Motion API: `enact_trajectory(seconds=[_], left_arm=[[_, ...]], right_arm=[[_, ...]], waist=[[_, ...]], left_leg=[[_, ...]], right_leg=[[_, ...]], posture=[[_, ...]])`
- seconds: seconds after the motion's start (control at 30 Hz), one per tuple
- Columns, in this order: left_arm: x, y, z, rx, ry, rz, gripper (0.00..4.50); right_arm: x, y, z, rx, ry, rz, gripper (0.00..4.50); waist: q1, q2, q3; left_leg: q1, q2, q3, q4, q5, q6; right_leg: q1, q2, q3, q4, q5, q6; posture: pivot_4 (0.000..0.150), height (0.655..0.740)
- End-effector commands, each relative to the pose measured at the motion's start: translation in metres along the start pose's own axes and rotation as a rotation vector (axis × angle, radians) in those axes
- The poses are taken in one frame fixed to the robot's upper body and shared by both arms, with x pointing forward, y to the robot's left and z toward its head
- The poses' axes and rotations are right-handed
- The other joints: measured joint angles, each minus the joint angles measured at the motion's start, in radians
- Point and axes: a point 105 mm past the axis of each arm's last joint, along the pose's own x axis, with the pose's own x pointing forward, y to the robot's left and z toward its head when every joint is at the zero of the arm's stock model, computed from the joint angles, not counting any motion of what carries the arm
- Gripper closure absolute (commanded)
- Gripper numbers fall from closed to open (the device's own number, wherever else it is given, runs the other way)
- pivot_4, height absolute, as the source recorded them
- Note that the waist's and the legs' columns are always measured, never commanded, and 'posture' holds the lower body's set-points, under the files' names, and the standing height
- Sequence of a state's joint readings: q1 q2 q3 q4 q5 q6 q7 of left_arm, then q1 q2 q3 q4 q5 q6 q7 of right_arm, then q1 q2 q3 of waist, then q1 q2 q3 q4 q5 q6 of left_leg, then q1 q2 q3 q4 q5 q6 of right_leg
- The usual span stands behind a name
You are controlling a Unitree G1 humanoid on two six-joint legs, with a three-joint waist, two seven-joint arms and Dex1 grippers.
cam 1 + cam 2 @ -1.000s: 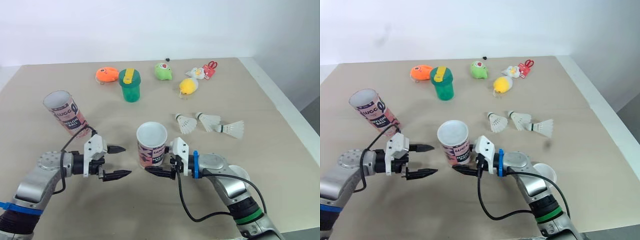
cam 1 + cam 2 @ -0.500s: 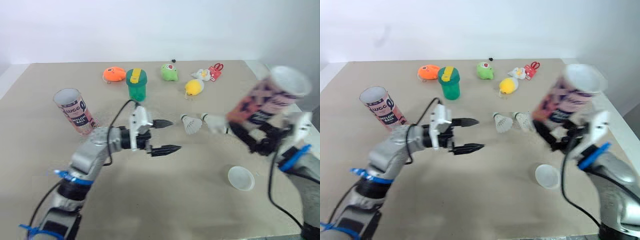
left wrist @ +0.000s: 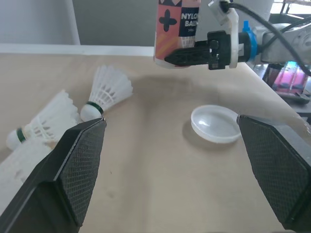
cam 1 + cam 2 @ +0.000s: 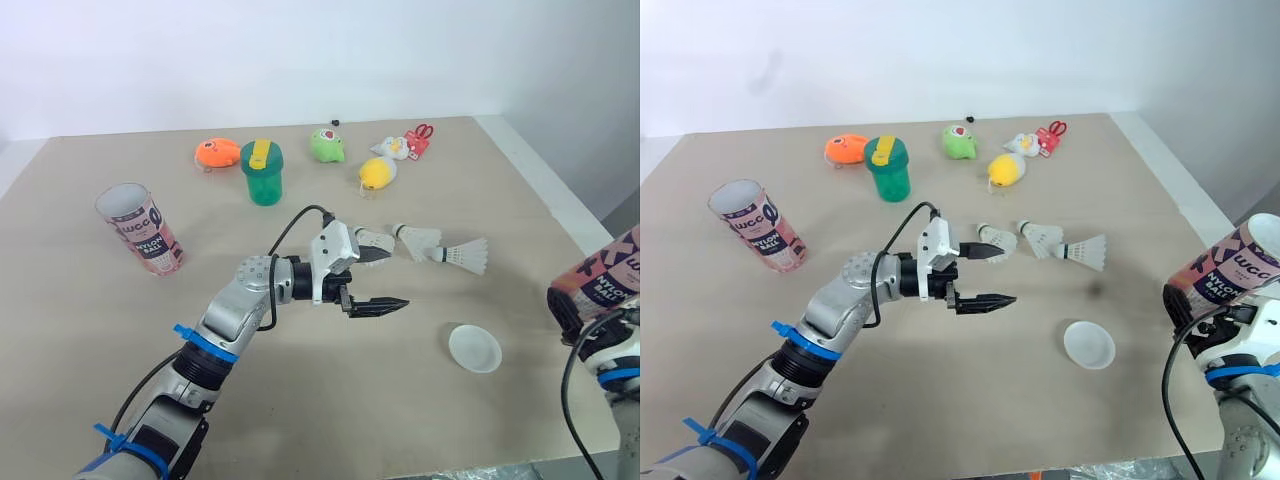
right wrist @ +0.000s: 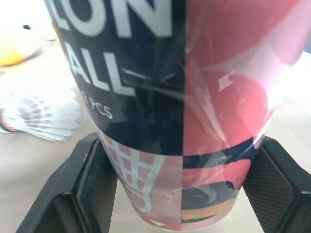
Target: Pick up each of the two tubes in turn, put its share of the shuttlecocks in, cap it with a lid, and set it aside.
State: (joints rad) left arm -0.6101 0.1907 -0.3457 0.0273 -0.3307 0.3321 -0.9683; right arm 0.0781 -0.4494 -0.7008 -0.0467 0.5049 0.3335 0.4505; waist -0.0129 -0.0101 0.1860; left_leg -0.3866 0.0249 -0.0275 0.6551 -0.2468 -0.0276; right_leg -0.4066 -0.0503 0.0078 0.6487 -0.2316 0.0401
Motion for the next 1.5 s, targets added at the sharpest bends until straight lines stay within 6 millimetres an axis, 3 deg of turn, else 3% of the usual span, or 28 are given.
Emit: enact_trajectory(seconds=[0.03,0.13,0.23,0.4,0.8,0.9,1.03,1.13,1.37,1.5], left_arm=[[-0.004,-0.003,0.009,0.040,-0.015,-0.008,0.00],[-0.005,-0.004,0.008,0.037,-0.011,-0.009,0.00],[-0.006,-0.005,0.008,0.036,-0.011,-0.013,0.00],[-0.004,-0.006,0.008,0.034,-0.012,-0.022,0.00],[-0.014,-0.001,-0.002,0.027,0.016,-0.008,0.00],[-0.029,0.007,-0.006,0.013,0.016,0.074,0.00],[-0.073,0.019,-0.020,0.012,0.038,0.277,0.00],[-0.105,0.024,-0.026,0.004,0.037,0.455,0.00],[-0.170,0.015,-0.039,0.042,0.038,0.891,0.00],[-0.211,0.010,-0.043,-0.019,-0.022,1.216,0.00]], right_arm=[[0.001,-0.003,0.004,-0.019,-0.032,-0.021,0.79],[0.001,-0.004,-0.003,-0.014,-0.012,-0.033,0.79],[-0.001,-0.005,-0.006,-0.010,-0.003,-0.034,0.02],[-0.009,-0.002,-0.007,-0.011,-0.013,-0.018,0.02],[-0.053,0.010,-0.013,0.002,-0.012,-0.007,0.02],[-0.063,0.038,0.005,-0.025,-0.033,0.143,0.02],[-0.060,0.128,0.043,-0.093,-0.055,0.554,0.02],[-0.054,0.189,0.056,-0.083,-0.040,0.851,0.02],[-0.034,0.253,0.034,-0.248,0.035,1.217,0.02],[-0.028,0.279,0.036,-0.282,-0.012,1.349,0.02]], waist=[[-0.005,0.000,0.000],[-0.007,0.000,0.000],[-0.007,0.000,0.000],[-0.007,0.000,0.000],[-0.008,0.001,0.000],[-0.008,0.005,-0.003],[-0.028,0.005,-0.003],[-0.041,-0.001,-0.002],[-0.010,-0.012,-0.003],[-0.007,-0.013,-0.003]], left_leg=[[0.000,-0.001,0.000,0.000,0.000,0.000],[-0.001,-0.001,0.000,0.000,0.000,0.000],[-0.001,-0.002,0.000,0.000,0.000,0.000],[-0.001,-0.003,0.000,0.000,0.000,0.000],[-0.001,-0.003,-0.001,0.000,0.000,0.000],[-0.001,-0.002,0.000,0.000,0.000,0.000],[-0.001,0.000,0.005,0.000,0.000,0.000],[0.001,0.003,0.008,0.000,0.000,0.000],[-0.001,0.001,-0.001,0.000,0.005,0.005],[-0.004,-0.003,0.000,0.000,0.004,0.003]], right_leg=[[0.000,0.001,0.004,0.000,0.000,0.000],[0.000,0.006,0.011,0.000,0.000,0.001],[0.000,0.008,0.016,-0.001,0.000,0.002],[0.000,0.010,0.020,-0.001,-0.001,0.003],[0.000,0.015,0.027,-0.001,-0.001,0.003],[0.000,0.018,0.031,-0.001,-0.001,0.003],[0.000,0.021,0.039,-0.001,0.000,0.003],[0.000,0.026,0.048,-0.001,0.002,0.000],[-0.001,0.034,0.051,-0.001,0.004,-0.002],[-0.003,0.030,0.053,-0.003,0.004,0.005]], posture=[[0.150,0.7400],[0.150,0.7400],[0.150,0.7400],[0.150,0.7400],[0.150,0.7400],[0.150,0.7400],[0.150,0.7400],[0.150,0.7400],[0.150,0.7400],[0.150,0.7400]])
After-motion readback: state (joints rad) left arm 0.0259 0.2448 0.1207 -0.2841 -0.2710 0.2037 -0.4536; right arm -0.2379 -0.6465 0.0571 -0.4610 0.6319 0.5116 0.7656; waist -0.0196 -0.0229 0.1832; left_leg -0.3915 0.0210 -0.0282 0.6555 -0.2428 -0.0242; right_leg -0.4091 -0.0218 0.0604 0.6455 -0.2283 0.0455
